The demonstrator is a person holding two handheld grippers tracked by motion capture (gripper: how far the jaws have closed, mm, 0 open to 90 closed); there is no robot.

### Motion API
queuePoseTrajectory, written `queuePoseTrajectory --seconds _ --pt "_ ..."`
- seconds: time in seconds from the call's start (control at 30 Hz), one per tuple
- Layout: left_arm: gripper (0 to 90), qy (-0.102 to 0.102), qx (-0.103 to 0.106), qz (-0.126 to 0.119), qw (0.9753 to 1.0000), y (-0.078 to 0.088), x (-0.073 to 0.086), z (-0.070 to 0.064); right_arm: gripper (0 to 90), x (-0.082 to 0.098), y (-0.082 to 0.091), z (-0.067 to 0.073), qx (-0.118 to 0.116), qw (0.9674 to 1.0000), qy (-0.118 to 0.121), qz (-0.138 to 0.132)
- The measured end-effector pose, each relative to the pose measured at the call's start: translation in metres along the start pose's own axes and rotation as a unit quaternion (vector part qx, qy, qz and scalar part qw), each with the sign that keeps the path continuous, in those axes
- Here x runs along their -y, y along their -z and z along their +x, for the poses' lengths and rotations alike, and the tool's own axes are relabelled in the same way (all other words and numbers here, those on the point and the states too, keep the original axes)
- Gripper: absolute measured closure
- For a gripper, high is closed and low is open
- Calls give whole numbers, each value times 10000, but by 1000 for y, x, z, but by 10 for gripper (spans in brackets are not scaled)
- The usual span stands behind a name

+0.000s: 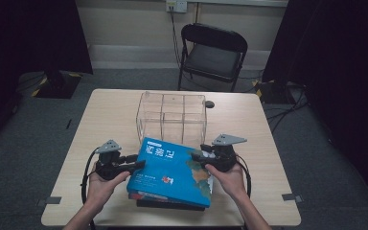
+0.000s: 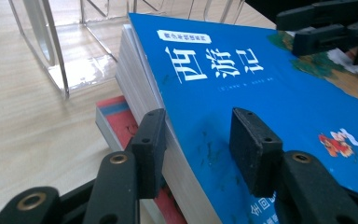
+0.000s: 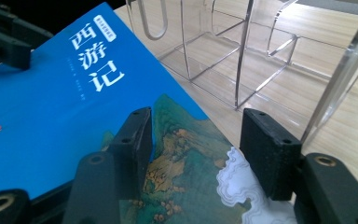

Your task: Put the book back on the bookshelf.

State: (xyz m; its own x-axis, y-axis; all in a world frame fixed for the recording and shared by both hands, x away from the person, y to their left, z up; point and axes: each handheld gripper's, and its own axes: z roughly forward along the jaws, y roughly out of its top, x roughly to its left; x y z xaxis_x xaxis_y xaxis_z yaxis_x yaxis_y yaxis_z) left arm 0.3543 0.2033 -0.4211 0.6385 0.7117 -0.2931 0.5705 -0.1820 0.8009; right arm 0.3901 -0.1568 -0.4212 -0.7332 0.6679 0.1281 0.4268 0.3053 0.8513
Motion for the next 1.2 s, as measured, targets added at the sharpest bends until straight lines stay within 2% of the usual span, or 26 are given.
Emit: queuePoseTrajectory --seconds 0.23,0.33,0.37,0.47,0.6,0.67,0.7,0.73,0.83,0.9,1.03,1.07,1.1,1.13,1.2 --pt "567 -225 -58 131 9996 -15 -16 1 447 7 14 3 -95 9999 -61 117" --pt "574 -252 0 191 9995 -22 -22 3 447 12 20 5 -170 9997 -99 132" --pt "576 -246 35 296 9993 -24 -26 4 446 14 23 6 -184 9997 -111 131" --pt "586 -360 28 268 9990 -33 -31 4 446 18 30 12 -204 9996 -120 150" --pt "593 -364 104 264 9989 -40 -36 5 446 23 37 17 -223 9996 -90 175" --pt "597 -370 95 279 9989 -44 -39 4 446 26 44 25 -192 9996 -18 225" --pt "598 -310 85 277 9991 -44 -39 4 446 27 46 26 -202 9995 -14 242" --pt "597 -315 76 340 9989 -43 -40 4 446 27 46 26 -201 9995 4 234" --pt "594 -266 123 317 9991 -38 -36 5 503 21 45 21 -309 9989 109 334" --pt "592 -272 147 306 9991 -34 -33 5 501 15 41 19 -356 9983 201 420" --pt "567 -239 272 227 9991 -9 -14 7 500 3 27 15 -443 9972 292 532" --pt "563 -239 272 227 9991 -9 -14 7 500 3 27 15 -443 9972 292 532" --pt "545 -137 295 149 9994 2 -4 6 499 -1 21 11 -456 9972 298 507" --pt "540 -137 295 149 9994 2 -4 6 501 -2 20 10 -469 9972 295 502" --pt "529 -114 277 88 9995 15 7 6 506 -3 18 8 -482 9973 262 491"
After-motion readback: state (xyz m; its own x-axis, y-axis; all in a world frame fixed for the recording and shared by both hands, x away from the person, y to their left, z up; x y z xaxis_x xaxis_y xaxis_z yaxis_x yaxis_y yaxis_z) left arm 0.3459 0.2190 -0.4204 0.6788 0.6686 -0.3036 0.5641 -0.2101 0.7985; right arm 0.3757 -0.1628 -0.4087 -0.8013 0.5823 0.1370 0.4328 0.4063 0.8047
